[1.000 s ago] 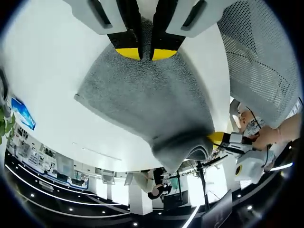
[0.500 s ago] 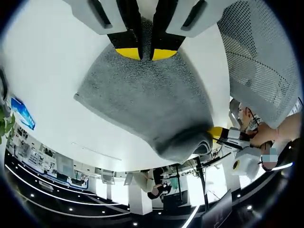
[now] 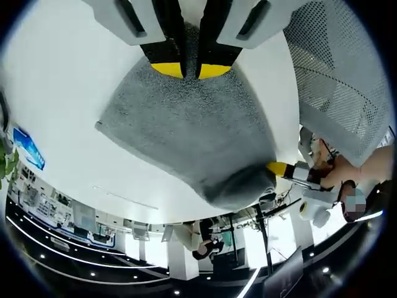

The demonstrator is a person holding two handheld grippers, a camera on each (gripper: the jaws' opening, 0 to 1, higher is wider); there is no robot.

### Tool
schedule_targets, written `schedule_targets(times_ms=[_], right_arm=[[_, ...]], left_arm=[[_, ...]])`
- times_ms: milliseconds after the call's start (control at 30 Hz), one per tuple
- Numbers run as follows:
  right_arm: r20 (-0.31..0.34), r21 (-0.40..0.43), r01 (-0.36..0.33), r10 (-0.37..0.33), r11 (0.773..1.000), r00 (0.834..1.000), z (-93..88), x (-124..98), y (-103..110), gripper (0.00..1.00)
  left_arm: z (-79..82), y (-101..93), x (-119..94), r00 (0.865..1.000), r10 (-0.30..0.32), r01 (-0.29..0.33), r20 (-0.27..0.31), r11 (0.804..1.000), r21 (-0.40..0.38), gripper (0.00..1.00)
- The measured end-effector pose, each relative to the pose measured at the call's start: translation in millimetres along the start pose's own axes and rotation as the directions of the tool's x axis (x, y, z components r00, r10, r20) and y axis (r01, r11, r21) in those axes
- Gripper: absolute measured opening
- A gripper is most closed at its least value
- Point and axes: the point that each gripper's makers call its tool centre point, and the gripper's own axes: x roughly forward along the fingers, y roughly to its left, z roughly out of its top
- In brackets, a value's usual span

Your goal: Open the folded towel by lifting each exposed corner and separating the folded layers until the towel lies flat within the target outline without major curled edges

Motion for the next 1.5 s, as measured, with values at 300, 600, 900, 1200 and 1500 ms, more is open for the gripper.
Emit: schedule_targets(times_ms=[300,600,900,1200,1500], right_arm=[[0.002,-0.013,0.007,-0.007,1.000,1.000,-0.1,0.0,0.1,0.04],[0.001,-0.037,0.013,-0.013,0.999,1.000,0.0,0.3,0.8,0.04],[0.001,-0.062,0.017,-0.017,0.998,1.000,0.1,0.4,1.2,0.04],[0.001,-0.066,0.015,-0.015,0.998,1.000,0.1,0.8,0.9,0.04],[0.004,-0.063,0.014,-0.014,0.998,1.000,0.1,0.9,0.8,0.04]], left_arm=[[-3.6,-1.6,2.6,0.999,0.047,-0.042,-0.021,0.983,0.180,0.07],[-5.7,-1.4,3.7,0.998,0.057,-0.055,-0.002,0.980,0.192,0.07],[1.0,-4.8,4.2,0.994,0.104,-0.076,-0.043,0.905,0.418,0.10],[15.3,7.4,-6.0,0.994,0.107,-0.087,-0.019,0.888,0.451,0.29],[22.7,24.2,-14.8,0.991,0.133,-0.130,0.021,0.906,0.403,0.30]])
